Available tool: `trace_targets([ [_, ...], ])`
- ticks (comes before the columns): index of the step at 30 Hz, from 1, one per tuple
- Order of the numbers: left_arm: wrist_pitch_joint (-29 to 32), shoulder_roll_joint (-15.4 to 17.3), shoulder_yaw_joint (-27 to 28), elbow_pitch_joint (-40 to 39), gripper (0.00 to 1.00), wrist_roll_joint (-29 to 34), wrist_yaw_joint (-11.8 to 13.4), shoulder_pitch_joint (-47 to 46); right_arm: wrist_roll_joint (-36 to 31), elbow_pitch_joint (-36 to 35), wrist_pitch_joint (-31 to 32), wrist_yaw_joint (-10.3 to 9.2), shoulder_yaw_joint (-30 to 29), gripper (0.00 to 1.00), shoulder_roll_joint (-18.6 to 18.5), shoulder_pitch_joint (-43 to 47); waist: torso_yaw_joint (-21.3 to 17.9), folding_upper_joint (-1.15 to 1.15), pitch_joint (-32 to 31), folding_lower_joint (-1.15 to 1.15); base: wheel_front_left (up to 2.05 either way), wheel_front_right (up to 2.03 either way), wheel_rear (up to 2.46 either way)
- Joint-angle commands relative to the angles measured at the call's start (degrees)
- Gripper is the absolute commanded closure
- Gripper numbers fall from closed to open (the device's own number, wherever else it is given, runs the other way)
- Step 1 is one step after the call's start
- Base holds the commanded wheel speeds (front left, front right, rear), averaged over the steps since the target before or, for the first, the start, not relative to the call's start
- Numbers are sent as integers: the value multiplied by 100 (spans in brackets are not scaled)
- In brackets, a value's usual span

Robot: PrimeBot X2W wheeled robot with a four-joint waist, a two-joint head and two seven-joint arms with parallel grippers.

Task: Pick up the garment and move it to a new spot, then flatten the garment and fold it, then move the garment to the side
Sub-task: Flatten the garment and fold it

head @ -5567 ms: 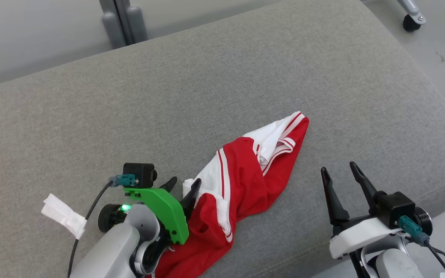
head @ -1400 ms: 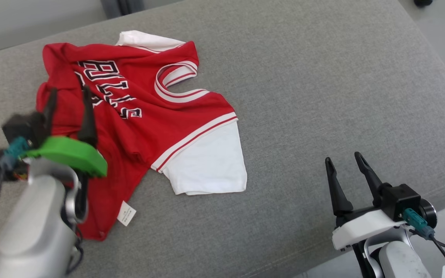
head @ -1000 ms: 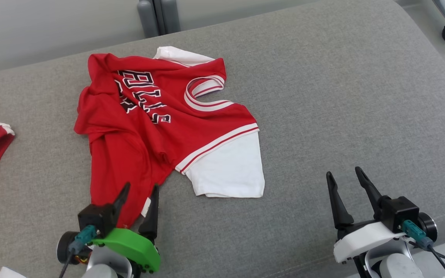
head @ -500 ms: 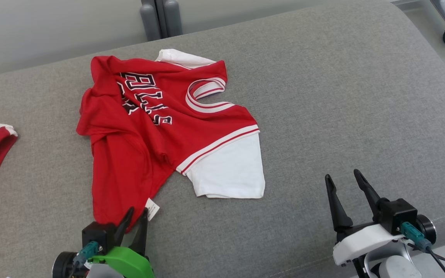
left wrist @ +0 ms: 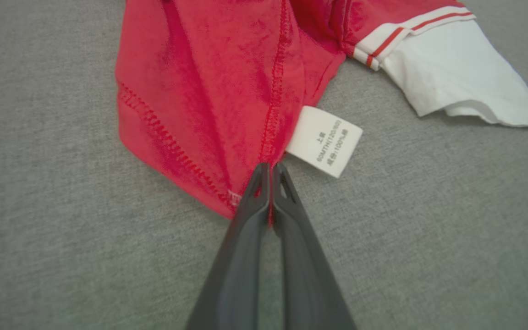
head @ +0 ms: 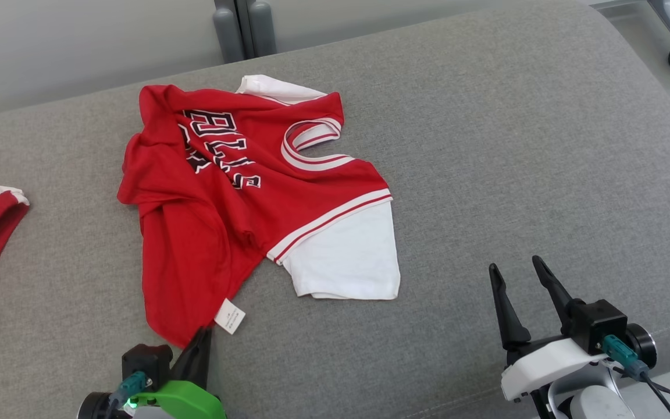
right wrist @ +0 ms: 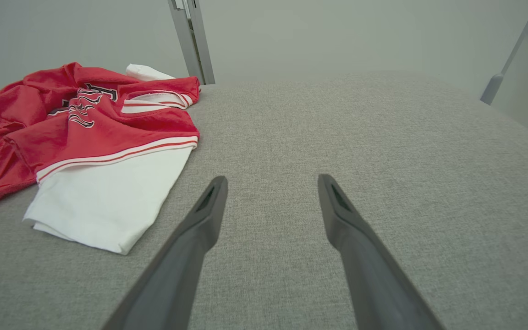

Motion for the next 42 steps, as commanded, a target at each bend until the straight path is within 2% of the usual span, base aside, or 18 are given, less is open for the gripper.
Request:
trace_targets([
  [1, -68, -38, 78, 15, 100, -90, -2, 26, -47, 1, -17, -8, 0, 0, -9, 44, 1, 0, -8, 0, 0, 0, 0],
  [6, -330, -244, 614, -110, 100, -614, 38, 266, -68, 9, -17, -8, -38, 0, -10, 114, 37, 0, -50, 0, 0, 0, 0],
  [10, -451, -495, 1271, -241, 100, -1235, -88, 647, -78, 8, -17, -8, -90, 0, -7, 170, 112, 0, -104, 0, 0, 0, 0],
  [11, -469, -673, 1522, -234, 100, -1483, -170, 817, -75, 17, -17, -8, -107, 0, -8, 219, 161, 0, -136, 0, 0, 0, 0],
  [18, -491, -1152, 2182, 127, 100, -1932, -454, 1102, -136, 75, -17, -8, -97, 0, -10, 216, 296, 0, -259, 0, 0, 0, 0],
  [22, -490, -1315, 2627, 256, 100, -1693, -541, 1171, -148, 82, -17, -8, -121, 0, -10, 238, 368, 0, -311, 0, 0, 0, 0],
  [27, -491, -1452, 3220, 230, 100, -888, -638, 1267, -159, 76, -17, -8, -132, 0, -10, 286, 459, 0, -356, 0, 0, 0, 0],
  [28, -490, -1506, 3351, 242, 56, -772, -696, 1297, -163, 81, -17, -8, -131, 0, -10, 290, 472, 0, -360, 0, 0, 0, 0],
  [29, -490, -1551, 3459, 265, 0, -689, -767, 1311, -163, 83, -17, -8, -134, 0, -10, 285, 483, 0, -364, 0, 0, 0, 0],
  [32, -492, -1629, 3787, 222, 0, -416, -907, 1330, -165, 75, -17, -8, -147, 0, -9, 268, 514, 0, -379, 0, 0, 0, 0],
  [35, -492, -1671, 4189, -88, 0, 20, -913, 1410, -215, 21, -17, -8, -207, 0, -11, 239, 533, 0, -401, 0, 0, 0, 0],
  [39, -491, -1711, 4659, -933, 0, 797, -1049, 1602, -275, -173, -17, -8, -356, 0, -10, 277, 568, 0, -449, 0, 0, 0, 0],
  [42, -491, -1715, 4651, -1487, 0, 1158, -1164, 1775, -394, -368, -17, -8, -475, 0, -10, 370, 619, 0, -539, 0, 0, 0, 0],
])
